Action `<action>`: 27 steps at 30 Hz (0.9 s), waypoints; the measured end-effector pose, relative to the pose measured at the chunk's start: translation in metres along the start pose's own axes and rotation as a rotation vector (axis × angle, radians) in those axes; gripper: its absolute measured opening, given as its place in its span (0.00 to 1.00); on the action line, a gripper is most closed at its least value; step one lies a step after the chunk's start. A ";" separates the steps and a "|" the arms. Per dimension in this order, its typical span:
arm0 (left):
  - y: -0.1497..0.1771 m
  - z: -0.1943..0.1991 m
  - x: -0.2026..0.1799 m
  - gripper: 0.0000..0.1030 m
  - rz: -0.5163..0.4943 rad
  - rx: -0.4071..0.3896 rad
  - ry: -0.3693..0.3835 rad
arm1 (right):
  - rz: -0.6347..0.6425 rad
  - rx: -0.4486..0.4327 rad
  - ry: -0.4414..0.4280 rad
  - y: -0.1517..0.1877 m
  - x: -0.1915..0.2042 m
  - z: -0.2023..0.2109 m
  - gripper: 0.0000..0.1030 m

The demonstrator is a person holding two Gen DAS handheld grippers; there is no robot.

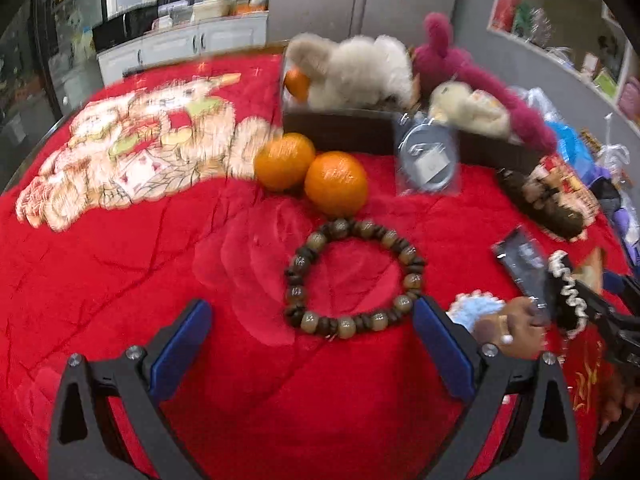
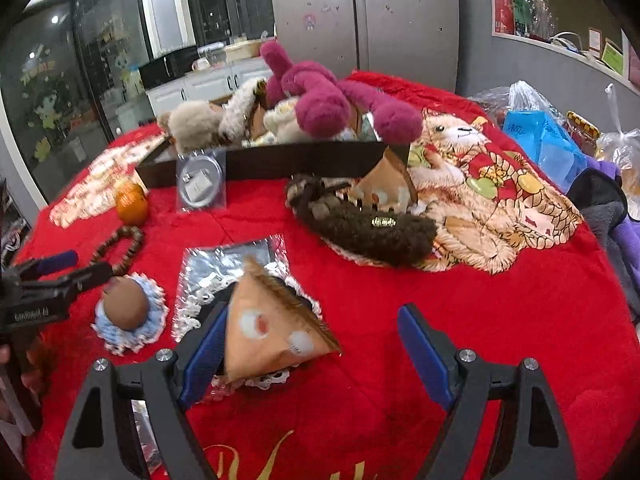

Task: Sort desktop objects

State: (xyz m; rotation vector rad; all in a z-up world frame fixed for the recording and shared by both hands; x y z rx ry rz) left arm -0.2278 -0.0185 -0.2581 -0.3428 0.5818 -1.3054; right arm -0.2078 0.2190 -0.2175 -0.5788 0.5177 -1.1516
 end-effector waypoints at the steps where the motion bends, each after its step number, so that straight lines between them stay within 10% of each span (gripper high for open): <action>1: 0.000 -0.001 0.000 0.98 -0.003 0.000 -0.002 | 0.001 0.003 -0.002 0.000 0.000 -0.001 0.82; 5: 0.000 -0.002 -0.003 0.88 -0.026 -0.005 -0.021 | -0.035 -0.011 -0.054 0.000 0.000 -0.001 0.49; 13: -0.005 0.012 0.011 0.11 0.008 -0.044 -0.029 | -0.012 -0.033 -0.045 -0.004 0.007 0.006 0.45; 27: -0.007 0.043 0.005 0.06 0.008 -0.092 0.025 | 0.011 -0.104 -0.035 -0.029 0.021 0.045 0.43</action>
Point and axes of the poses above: each gripper's, at about its wrist camera, not at the fingertips, and z roughly against the way its jaws point, x to its left, y to its underside, the point moved 9 cm from there along -z, roughly the way its jaws point, and after that the axes turned 13 degrees about z, right-handed, at the moved point
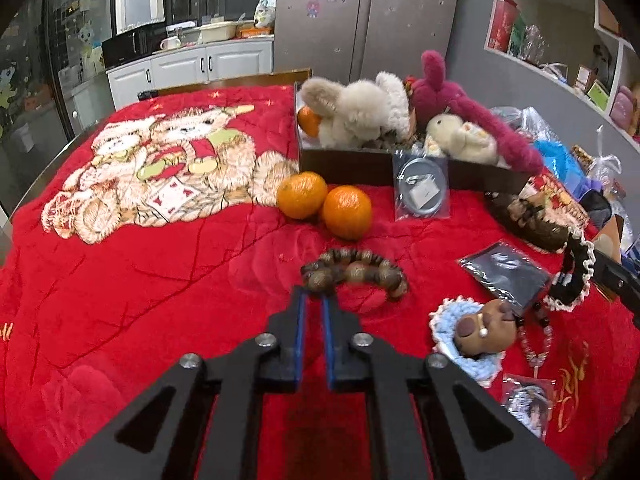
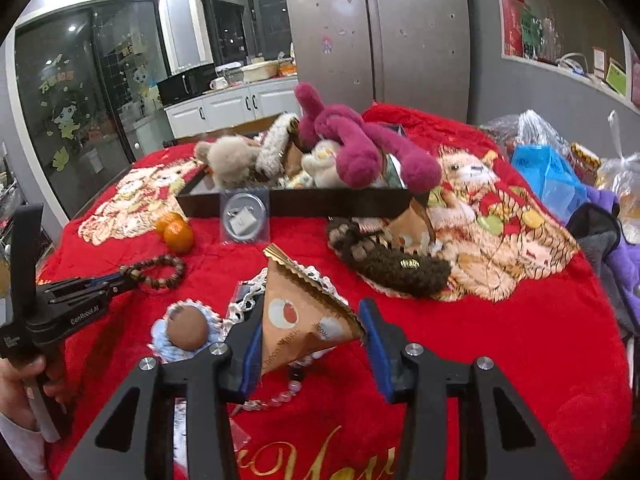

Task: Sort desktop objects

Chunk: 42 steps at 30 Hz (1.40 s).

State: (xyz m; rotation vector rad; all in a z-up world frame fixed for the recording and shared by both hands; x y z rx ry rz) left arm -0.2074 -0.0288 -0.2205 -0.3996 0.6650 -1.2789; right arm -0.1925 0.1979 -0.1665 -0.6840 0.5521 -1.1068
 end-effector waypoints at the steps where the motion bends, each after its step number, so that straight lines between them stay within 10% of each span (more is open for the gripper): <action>1: -0.001 0.004 -0.002 0.06 -0.002 -0.004 0.010 | 0.000 -0.008 0.004 -0.003 0.001 0.004 0.43; 27: -0.016 0.058 -0.004 0.00 -0.027 -0.098 0.054 | 0.065 -0.152 0.027 -0.057 0.025 0.072 0.43; 37: 0.018 0.008 0.020 0.00 0.001 0.037 0.017 | 0.082 -0.121 0.000 -0.050 0.038 0.063 0.43; 42: 0.025 -0.007 0.024 0.25 0.008 0.070 -0.015 | 0.083 -0.109 -0.009 -0.047 0.040 0.057 0.43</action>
Point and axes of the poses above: each gripper's, at about its wrist camera, not at the fingertips, and z roughly against the way its jaws point, x to its left, y to its underside, the point moved 9 cm from there along -z, roughly the way its jaws point, and after that the axes turned 13 degrees about z, right-handed, at the moved point
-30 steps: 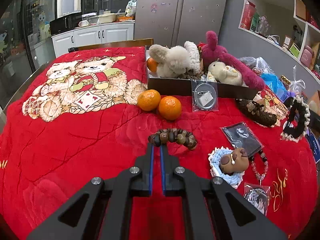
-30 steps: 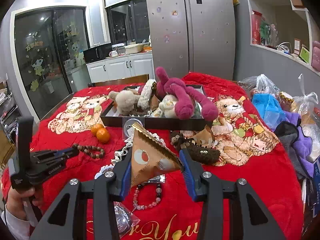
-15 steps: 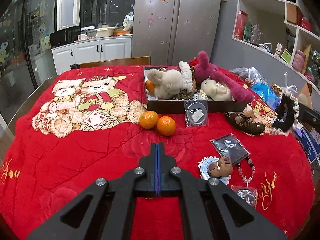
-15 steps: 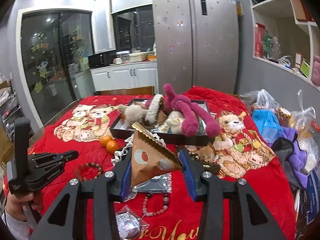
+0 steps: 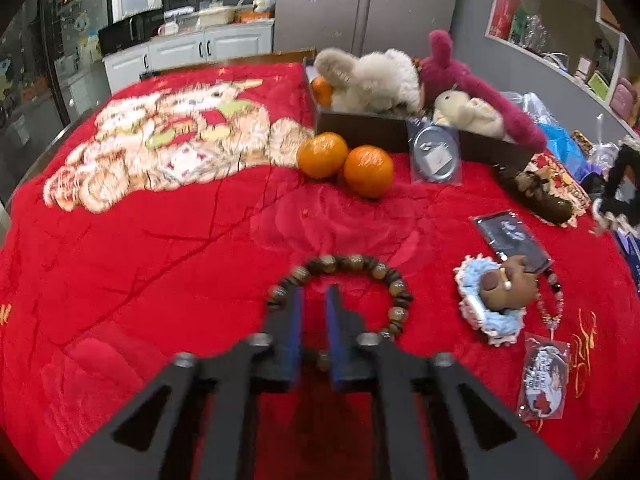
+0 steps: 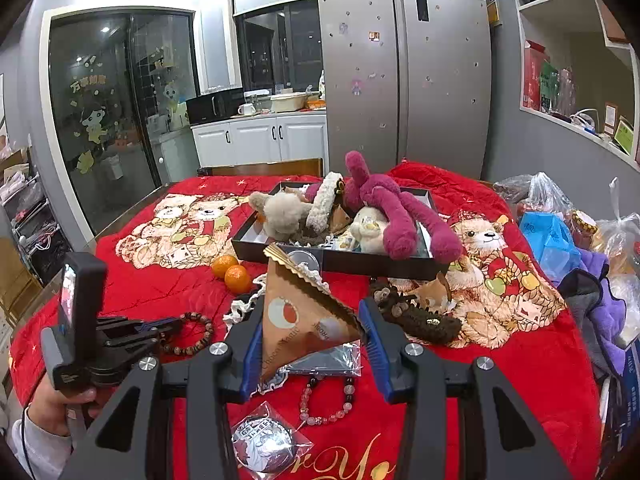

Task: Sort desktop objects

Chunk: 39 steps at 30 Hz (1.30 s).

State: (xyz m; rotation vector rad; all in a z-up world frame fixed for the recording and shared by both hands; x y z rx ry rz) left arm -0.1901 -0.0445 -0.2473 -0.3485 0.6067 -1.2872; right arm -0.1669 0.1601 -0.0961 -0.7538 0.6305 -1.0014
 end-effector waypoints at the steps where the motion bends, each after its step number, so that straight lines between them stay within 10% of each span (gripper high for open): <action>1: -0.001 0.000 -0.001 0.30 0.000 -0.008 0.004 | 0.002 0.003 -0.002 0.001 0.001 -0.001 0.43; 3: -0.001 -0.001 -0.002 0.50 -0.014 -0.011 -0.022 | 0.002 0.009 0.000 0.002 0.000 -0.002 0.43; 16: -0.002 -0.002 -0.003 0.50 -0.040 -0.026 -0.058 | 0.006 0.030 -0.014 0.006 0.002 -0.010 0.43; 21: -0.001 -0.002 -0.003 0.02 -0.047 -0.023 -0.061 | 0.016 0.038 -0.019 0.006 0.005 -0.012 0.43; 34: -0.007 0.021 -0.013 0.01 -0.081 -0.065 -0.060 | 0.022 0.032 -0.013 0.004 0.005 -0.007 0.43; 37: -0.005 0.023 -0.018 0.21 -0.096 -0.062 -0.047 | 0.025 0.033 -0.019 0.004 0.007 -0.007 0.43; 39: -0.007 0.028 -0.019 0.55 -0.091 -0.095 -0.050 | 0.030 0.033 -0.021 0.004 0.008 -0.005 0.43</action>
Point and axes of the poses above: each gripper's, at about its wrist camera, not at the fingertips, and z roughly against the way its jaws point, x to its left, y to its underside, the point moved 9 cm from there along -z, roughly the way its jaws point, and after that the axes turned 13 degrees about z, right-handed, at the moved point
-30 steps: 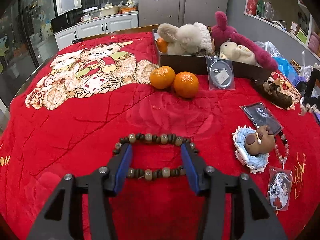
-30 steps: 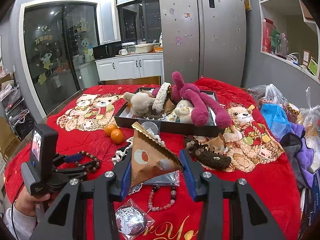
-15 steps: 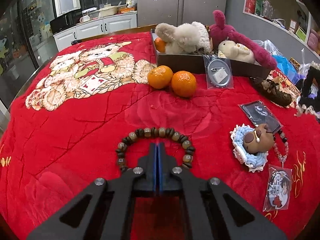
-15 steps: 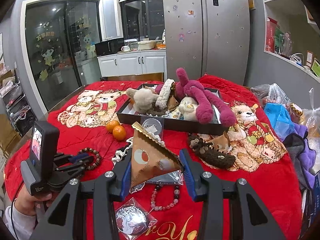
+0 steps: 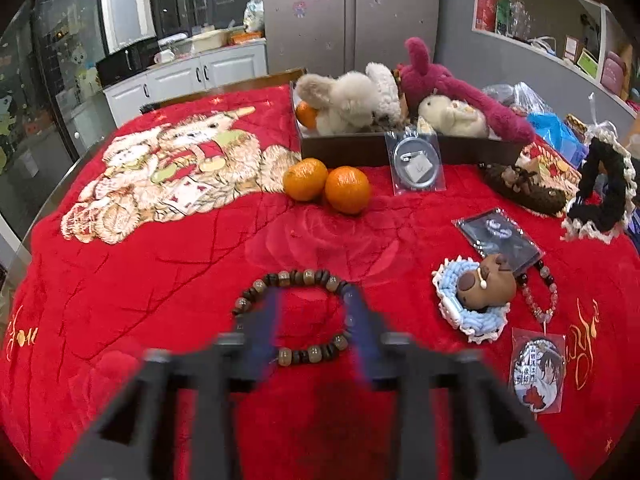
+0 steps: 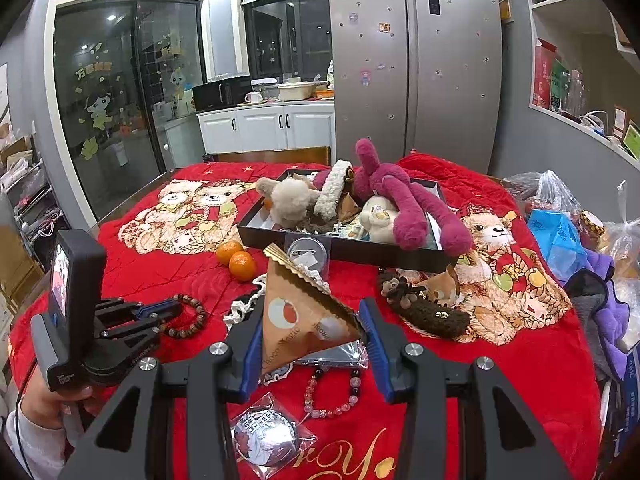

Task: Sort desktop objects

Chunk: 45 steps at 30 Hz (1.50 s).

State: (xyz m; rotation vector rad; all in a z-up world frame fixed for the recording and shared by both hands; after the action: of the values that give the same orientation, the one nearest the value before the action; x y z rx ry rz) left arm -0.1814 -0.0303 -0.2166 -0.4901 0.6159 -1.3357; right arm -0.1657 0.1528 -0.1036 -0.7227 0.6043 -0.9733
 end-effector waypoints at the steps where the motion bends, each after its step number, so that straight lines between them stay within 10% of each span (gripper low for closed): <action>1: -0.002 0.004 -0.001 0.57 -0.002 -0.023 0.003 | 0.002 -0.001 -0.001 0.000 0.000 0.001 0.43; 32: 0.014 -0.038 0.014 0.84 0.040 0.096 -0.032 | 0.014 0.017 -0.020 0.003 0.006 -0.010 0.44; 41: 0.014 -0.030 0.000 0.20 0.012 0.085 0.023 | 0.022 0.016 -0.026 0.001 0.009 -0.010 0.44; 45: 0.015 -0.027 0.000 0.20 0.018 0.090 0.025 | 0.025 0.012 -0.022 -0.001 0.010 -0.006 0.44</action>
State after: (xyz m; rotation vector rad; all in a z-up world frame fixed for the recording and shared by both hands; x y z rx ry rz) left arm -0.1884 -0.0269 -0.2467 -0.3944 0.5770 -1.3480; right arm -0.1662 0.1418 -0.1083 -0.7124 0.5863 -0.9440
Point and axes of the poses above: each gripper's, at about its wrist camera, not at the fingertips, and z roughly against the way its jaws point, x to its left, y to its underside, the point moved 9 cm from there along -z, roughly the way its jaws point, and after that the axes turned 13 degrees about z, right-handed, at the moved point
